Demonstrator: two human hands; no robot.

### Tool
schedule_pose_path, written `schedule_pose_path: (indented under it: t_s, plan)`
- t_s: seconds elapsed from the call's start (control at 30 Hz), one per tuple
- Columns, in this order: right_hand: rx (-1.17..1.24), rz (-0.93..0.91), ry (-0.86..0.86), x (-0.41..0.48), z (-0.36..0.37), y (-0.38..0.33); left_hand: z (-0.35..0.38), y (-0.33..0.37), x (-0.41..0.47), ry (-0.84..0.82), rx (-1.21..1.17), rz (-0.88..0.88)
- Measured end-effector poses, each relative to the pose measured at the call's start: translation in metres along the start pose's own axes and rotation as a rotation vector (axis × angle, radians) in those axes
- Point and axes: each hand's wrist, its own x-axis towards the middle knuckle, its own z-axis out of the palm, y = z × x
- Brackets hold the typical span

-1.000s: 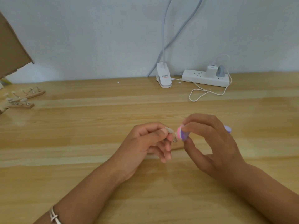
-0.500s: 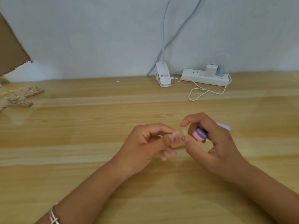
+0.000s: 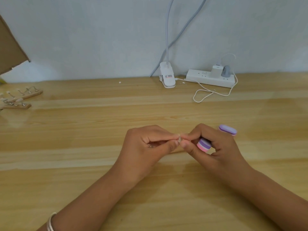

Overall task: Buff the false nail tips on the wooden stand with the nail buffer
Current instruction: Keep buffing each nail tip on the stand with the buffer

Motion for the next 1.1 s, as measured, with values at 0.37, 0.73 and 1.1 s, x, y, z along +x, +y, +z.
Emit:
schedule_pose_path:
  t_s: [0.37, 0.73, 1.1]
  plan:
    - [0.112, 0.047, 0.007, 0.003, 0.002, -0.001, -0.002, 0.003, 0.002, 0.047, 0.065, 0.04]
    - [0.302, 0.224, 0.037, 0.011, -0.002, 0.0, 0.001, 0.005, 0.004, 0.059, 0.066, 0.051]
    - [-0.059, 0.336, -0.1, 0.014, 0.001, 0.011, -0.016, -0.016, 0.006, -0.205, 0.781, -0.174]
